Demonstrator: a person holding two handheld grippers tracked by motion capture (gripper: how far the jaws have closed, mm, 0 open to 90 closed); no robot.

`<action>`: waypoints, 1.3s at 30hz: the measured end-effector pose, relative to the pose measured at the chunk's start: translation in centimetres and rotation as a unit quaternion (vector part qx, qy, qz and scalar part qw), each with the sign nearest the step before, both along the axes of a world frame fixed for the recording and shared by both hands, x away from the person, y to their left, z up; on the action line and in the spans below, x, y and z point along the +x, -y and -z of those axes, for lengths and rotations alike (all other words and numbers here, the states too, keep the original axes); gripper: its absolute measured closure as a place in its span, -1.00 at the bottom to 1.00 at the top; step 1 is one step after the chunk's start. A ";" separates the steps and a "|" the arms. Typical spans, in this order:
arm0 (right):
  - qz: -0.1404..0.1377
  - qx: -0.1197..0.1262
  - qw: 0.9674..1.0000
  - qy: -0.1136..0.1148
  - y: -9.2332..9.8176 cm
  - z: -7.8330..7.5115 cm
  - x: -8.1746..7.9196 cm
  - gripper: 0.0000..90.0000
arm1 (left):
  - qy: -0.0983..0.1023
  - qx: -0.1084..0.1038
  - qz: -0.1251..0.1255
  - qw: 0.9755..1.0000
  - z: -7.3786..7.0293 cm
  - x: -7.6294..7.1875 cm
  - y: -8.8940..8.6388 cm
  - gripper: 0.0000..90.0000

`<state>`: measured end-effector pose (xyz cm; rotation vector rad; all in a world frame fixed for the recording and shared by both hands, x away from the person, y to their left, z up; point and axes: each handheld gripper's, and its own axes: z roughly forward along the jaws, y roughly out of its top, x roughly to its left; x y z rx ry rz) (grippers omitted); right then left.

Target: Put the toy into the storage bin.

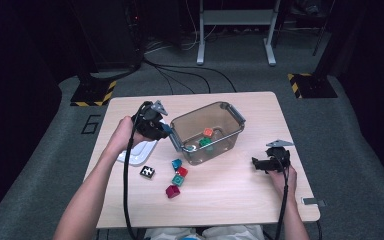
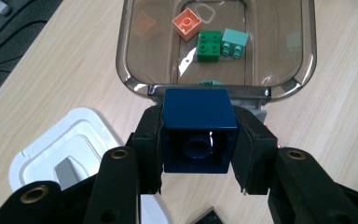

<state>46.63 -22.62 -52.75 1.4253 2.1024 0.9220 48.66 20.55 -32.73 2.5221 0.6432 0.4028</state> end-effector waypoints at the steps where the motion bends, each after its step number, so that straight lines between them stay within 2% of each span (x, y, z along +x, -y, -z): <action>1: 0.000 0.000 1.000 0.000 0.0 0.0 0.0 -0.85 | 0.000 0.002 0.002 1.000 -0.2 0.1 0.1 0.30; 17: 0.000 0.000 1.000 0.000 0.0 0.0 0.0 -0.85 | 0.011 0.014 0.013 1.000 -1.9 2.2 3.1 0.30; 30: 0.000 0.000 1.000 0.000 0.0 0.0 0.0 -0.85 | -0.005 0.017 0.015 1.000 -1.2 4.5 5.5 0.30; 39: -0.001 -0.001 1.000 0.000 0.0 0.0 0.0 -0.85 | -0.018 0.030 0.019 0.999 -0.3 5.9 6.8 0.30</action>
